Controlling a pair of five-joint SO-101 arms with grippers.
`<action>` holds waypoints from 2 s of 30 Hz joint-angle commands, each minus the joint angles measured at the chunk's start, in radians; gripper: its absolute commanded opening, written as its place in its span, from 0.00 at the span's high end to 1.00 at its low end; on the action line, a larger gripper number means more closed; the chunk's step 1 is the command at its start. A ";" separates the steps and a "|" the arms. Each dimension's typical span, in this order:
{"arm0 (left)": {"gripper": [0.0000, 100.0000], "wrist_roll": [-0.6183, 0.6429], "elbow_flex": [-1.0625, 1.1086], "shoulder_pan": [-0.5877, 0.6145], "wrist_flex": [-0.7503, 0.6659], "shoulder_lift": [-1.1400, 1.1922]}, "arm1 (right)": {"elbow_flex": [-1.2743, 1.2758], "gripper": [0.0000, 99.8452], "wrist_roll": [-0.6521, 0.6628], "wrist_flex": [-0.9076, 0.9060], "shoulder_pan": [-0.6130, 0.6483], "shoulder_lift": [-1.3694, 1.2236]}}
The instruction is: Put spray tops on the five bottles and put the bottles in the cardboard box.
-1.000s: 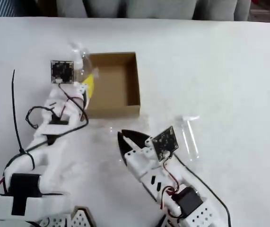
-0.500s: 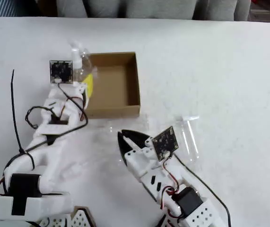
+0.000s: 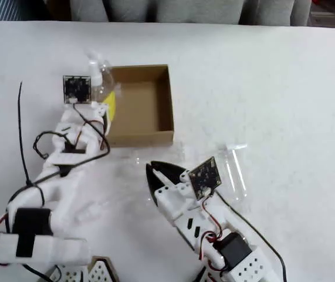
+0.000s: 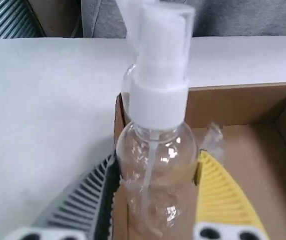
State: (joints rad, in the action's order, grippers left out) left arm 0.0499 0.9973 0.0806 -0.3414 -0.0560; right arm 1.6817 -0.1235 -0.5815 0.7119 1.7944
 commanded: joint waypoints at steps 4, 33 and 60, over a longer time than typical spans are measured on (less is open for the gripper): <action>0.98 0.009 -0.072 0.013 -0.117 0.068 | 0.008 0.98 0.003 -0.002 -0.010 0.007; 0.98 0.009 0.043 0.010 -0.265 0.047 | 0.008 0.98 0.003 -0.002 -0.010 0.007; 0.77 0.012 0.083 0.024 -0.241 0.039 | 0.008 0.98 0.003 -0.002 -0.010 0.007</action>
State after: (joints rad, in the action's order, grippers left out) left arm 0.0514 1.0787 0.0928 -0.5731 0.0146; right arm 1.6817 -0.1235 -0.5815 0.7119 1.7944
